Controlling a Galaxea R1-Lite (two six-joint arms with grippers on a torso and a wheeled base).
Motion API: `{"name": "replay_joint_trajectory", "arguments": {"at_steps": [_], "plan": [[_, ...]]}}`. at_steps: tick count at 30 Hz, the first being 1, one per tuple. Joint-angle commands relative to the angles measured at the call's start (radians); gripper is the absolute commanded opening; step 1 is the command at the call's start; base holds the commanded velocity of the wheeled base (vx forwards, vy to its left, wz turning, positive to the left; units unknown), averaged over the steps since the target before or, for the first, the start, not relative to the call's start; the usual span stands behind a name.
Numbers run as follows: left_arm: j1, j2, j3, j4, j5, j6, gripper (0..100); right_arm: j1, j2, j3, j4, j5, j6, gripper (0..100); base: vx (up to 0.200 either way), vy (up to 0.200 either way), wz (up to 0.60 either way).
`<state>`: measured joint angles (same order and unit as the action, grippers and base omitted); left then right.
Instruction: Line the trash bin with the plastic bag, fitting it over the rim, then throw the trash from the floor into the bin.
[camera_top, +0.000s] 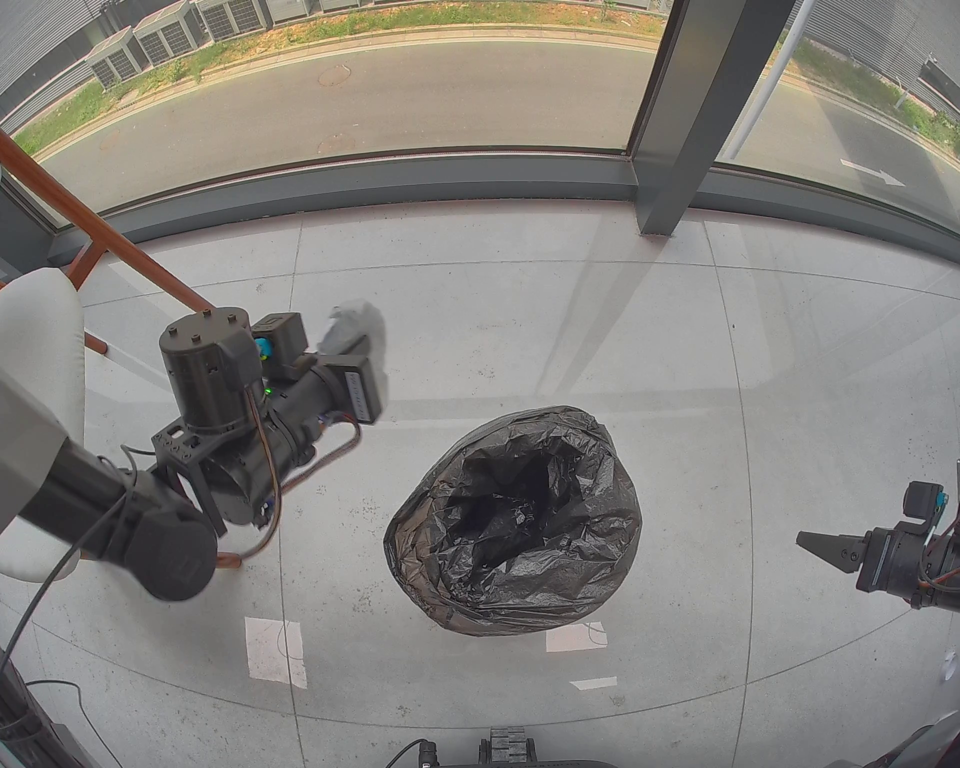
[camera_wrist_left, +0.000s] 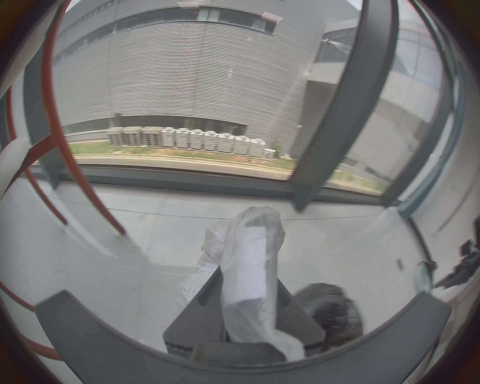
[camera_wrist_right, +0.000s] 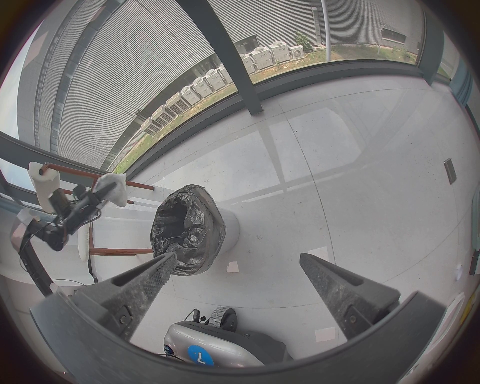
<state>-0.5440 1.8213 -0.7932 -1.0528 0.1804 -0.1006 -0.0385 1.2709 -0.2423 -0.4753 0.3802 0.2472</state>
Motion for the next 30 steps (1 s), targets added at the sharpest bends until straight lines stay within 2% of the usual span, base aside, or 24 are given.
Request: {"name": "replay_joint_trajectory", "arguments": {"at_steps": [1, 9, 21, 22, 25, 30], "plan": [[-0.171, 0.026, 0.061, -0.035, -0.045, 0.007, 0, -0.018, -0.088, 0.046, -0.002, 0.000, 0.000, 100, 0.000, 0.000, 0.00], [-0.195, 0.107, -0.054, -0.036, -0.045, 0.032, 0, -0.017, -0.090, 0.035, -0.003, 0.000, -0.002, 100, 0.000, 0.000, 0.00], [-0.281, 0.131, 0.003, -0.042, -0.036, -0.016, 0, -0.024, -0.091, 0.026, -0.003, 0.002, 0.000, 100, 0.000, 0.000, 0.00], [-0.281, 0.131, 0.015, -0.050, -0.036, -0.016, 100, -0.029, -0.091, 0.026, -0.003, 0.002, 0.000, 100, 0.000, 0.000, 0.00], [-0.281, 0.130, 0.051, -0.104, -0.036, -0.014, 100, -0.041, -0.091, 0.028, -0.003, 0.002, 0.000, 100, 0.000, 0.000, 0.00], [-0.304, 0.110, 0.117, -0.115, -0.035, -0.017, 100, -0.044, -0.100, 0.026, -0.003, 0.002, 0.000, 100, 0.000, 0.000, 0.00]]}}
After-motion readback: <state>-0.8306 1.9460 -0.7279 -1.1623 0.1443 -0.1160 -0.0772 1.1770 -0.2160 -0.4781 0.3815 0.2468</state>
